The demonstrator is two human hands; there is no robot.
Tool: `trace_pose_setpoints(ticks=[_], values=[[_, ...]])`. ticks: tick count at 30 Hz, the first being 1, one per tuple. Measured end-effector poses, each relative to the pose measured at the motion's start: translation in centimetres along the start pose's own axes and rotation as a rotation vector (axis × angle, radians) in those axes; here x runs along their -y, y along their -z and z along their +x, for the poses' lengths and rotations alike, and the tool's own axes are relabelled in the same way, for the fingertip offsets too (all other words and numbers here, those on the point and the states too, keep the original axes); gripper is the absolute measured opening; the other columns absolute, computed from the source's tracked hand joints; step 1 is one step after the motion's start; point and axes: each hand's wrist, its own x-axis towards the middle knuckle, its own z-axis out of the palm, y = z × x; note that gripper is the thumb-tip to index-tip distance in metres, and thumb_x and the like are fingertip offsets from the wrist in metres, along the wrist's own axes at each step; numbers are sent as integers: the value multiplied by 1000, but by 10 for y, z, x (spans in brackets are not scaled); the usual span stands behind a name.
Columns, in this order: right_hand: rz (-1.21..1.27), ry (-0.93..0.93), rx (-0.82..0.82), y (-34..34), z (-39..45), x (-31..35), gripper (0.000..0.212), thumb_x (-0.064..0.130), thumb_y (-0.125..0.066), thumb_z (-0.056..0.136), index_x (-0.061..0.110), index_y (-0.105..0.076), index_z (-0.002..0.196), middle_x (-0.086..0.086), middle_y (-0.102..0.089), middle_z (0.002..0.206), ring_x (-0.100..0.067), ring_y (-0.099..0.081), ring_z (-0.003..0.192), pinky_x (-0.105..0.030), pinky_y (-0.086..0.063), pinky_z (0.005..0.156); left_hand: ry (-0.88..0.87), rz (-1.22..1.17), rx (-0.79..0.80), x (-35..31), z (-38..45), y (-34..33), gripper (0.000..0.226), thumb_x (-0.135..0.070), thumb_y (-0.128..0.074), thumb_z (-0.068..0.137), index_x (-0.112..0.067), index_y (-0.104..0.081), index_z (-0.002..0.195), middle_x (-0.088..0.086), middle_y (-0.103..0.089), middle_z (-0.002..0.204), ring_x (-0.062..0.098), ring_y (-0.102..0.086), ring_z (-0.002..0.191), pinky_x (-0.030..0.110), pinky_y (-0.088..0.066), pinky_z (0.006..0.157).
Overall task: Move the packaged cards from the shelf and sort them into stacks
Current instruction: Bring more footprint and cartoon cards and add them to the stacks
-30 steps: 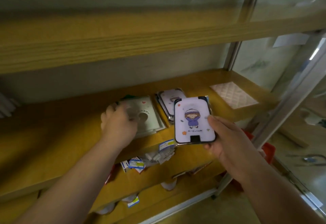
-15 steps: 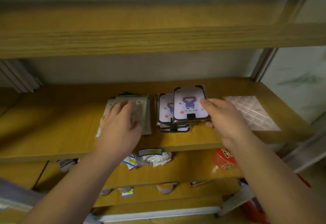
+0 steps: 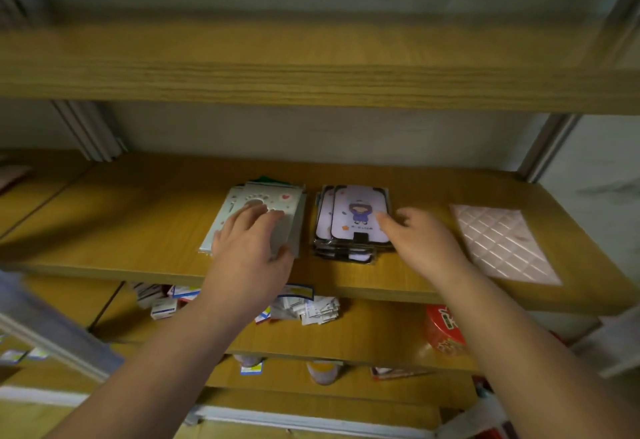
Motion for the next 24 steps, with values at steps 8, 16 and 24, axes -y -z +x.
trace_pose_setpoints(ticks=[8,16,24], values=[[-181,366,-227,6,-33,12,52,50,-50,94,25,-50,140,7,-53,133,-13,-55,117,-25,-44,87,-25,57,-33,1,-5,11,53,-31,-60,93,-22,-49,145,-4,-44,153,19,-25,147,41,-23,118],[-129,584,-160,-21,-49,57,48,41,-56,92,19,-57,134,4,-57,132,-13,-50,120,-23,-41,92,22,153,-44,25,-20,40,57,-34,-60,92,-25,-45,147,-1,-42,156,23,-21,151,45,-22,120],[-160,668,-75,-72,-69,124,43,40,-57,93,19,-58,131,3,-58,130,-18,-55,118,-35,-46,96,109,174,-127,98,-50,88,57,-27,-69,88,-12,-54,141,11,-50,149,31,-31,147,49,-30,116]])
